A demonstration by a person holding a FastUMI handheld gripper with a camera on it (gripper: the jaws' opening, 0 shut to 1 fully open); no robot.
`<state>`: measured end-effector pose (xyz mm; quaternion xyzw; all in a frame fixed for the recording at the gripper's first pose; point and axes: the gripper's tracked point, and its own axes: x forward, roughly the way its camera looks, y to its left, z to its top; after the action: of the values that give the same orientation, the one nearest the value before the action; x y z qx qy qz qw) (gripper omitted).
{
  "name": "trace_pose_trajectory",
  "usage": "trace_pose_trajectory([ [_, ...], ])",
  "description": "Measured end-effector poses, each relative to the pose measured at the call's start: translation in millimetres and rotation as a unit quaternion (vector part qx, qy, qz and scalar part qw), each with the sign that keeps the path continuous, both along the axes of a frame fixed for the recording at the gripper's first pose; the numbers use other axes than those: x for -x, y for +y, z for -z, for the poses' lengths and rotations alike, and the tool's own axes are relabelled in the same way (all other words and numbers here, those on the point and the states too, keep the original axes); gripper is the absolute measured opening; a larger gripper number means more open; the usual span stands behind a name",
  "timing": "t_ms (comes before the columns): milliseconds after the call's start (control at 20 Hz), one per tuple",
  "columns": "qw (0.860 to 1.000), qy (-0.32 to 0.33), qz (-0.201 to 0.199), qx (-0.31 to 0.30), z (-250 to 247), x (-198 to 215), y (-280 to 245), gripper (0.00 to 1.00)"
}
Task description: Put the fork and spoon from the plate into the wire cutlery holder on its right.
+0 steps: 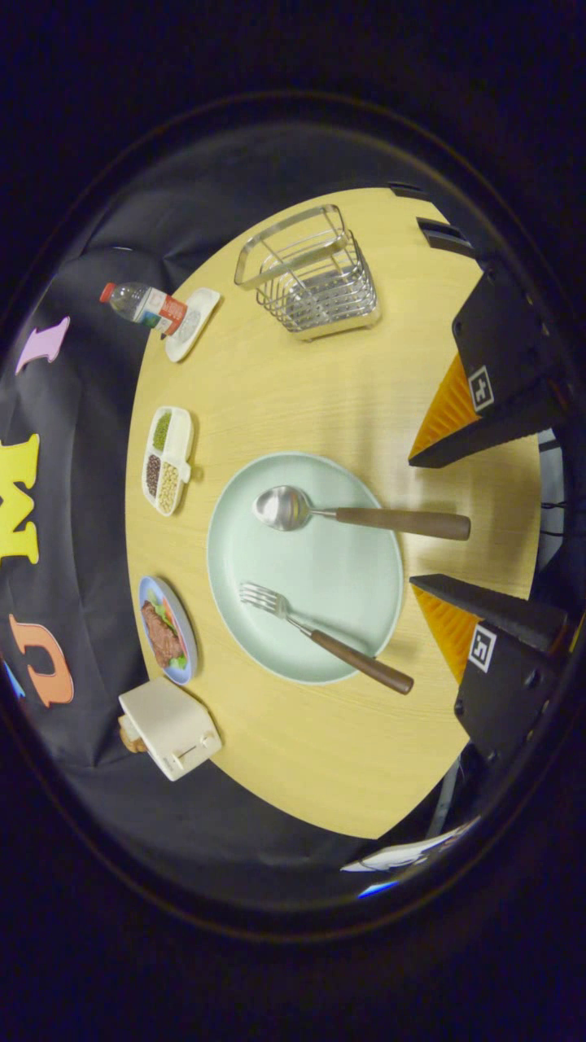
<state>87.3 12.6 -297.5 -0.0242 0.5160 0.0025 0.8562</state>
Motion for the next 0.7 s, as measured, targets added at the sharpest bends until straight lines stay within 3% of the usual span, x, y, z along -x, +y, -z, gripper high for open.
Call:
trace_pose_trajectory([
  [150,1.000,0.010,0.008,0.017,8,-2,-5,0.73],
  [500,1.000,0.022,0.010,0.016,20,-7,-4,0.19],
  [700,1.000,0.007,0.002,0.001,14,-8,-3,0.09],
])
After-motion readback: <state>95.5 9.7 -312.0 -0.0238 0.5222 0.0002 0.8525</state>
